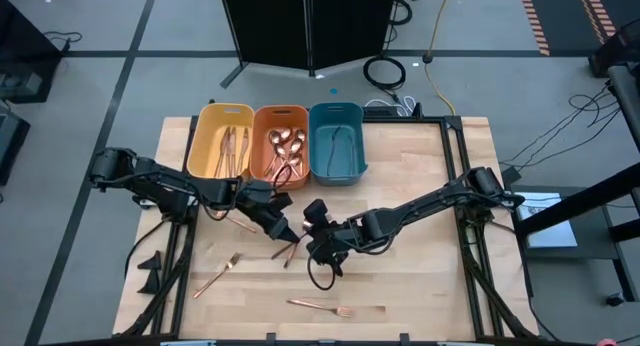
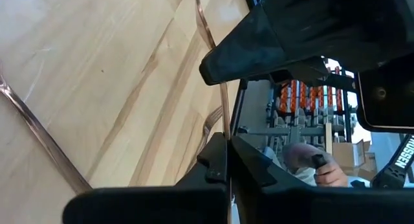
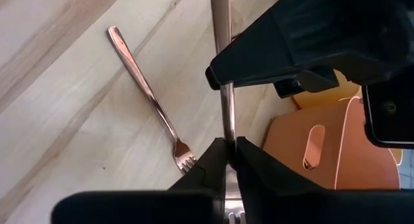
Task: Sort silverware
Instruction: Put the gold fork into the blue bin
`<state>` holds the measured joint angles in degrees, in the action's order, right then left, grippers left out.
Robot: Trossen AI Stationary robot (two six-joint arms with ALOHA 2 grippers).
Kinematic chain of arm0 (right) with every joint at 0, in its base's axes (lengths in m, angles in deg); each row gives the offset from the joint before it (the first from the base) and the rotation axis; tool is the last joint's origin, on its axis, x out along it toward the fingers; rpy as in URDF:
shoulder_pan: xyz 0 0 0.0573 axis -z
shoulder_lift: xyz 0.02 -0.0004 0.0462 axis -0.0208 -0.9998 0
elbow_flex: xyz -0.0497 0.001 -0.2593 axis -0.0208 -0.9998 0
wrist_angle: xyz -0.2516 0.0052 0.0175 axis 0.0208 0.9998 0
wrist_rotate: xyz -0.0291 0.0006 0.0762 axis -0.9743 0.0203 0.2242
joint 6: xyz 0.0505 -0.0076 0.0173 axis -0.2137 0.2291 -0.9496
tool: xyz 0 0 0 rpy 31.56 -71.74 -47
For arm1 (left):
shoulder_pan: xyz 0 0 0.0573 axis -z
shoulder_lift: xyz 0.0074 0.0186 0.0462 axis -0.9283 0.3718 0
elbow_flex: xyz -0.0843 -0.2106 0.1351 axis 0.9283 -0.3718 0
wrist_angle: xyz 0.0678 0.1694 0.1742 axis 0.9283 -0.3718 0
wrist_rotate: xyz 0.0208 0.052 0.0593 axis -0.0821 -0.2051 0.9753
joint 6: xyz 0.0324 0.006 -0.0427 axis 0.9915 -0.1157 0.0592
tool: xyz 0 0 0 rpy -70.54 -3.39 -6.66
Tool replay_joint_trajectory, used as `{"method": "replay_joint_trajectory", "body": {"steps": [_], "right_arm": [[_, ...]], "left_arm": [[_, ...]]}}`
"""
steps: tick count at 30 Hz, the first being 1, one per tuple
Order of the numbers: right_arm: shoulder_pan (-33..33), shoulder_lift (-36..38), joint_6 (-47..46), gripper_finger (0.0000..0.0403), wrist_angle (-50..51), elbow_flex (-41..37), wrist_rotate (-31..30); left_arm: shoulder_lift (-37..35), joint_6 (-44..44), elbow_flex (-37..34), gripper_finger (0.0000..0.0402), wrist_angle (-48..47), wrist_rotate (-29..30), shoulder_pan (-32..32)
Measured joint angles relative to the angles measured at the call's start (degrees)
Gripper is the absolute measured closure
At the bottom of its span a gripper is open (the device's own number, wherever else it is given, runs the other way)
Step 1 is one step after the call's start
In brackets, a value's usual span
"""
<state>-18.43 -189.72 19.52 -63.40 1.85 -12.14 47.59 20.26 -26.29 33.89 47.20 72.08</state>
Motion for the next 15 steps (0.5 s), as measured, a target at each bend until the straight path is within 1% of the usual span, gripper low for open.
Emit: {"method": "replay_joint_trajectory", "body": {"steps": [6, 8, 12, 13, 15], "right_arm": [[-0.56, 0.17, 0.78, 0.0335, -0.51, 0.0, -1.07], [-1.27, 0.5, -0.29, 0.0318, -0.4, 0.0, -3.3], [-4.09, 3.0, -3.13, 0.029, 2.32, -0.02, -10.82], [-4.83, 4.0, -4.67, 0.0286, 4.48, -0.01, -12.24], [-6.12, 6.37, -9.67, 0.028, 9.58, -0.02, -12.58]], "left_arm": [[0.0, 0.6, 0.0, 0.04, 0.12, 2.61, -0.65], [0.0, 1.37, 0.0, 0.0401, 0.37, 2.95, -1.37], [0.0, 1.52, 0.0, 0.0401, 2.1, 3.77, -3.53], [0.0, 1.49, 0.11, 0.0401, 2.84, 3.8, -4.17], [0.0, 1.61, 1.5, 0.0401, 2.79, 3.94, -5.49]]}}
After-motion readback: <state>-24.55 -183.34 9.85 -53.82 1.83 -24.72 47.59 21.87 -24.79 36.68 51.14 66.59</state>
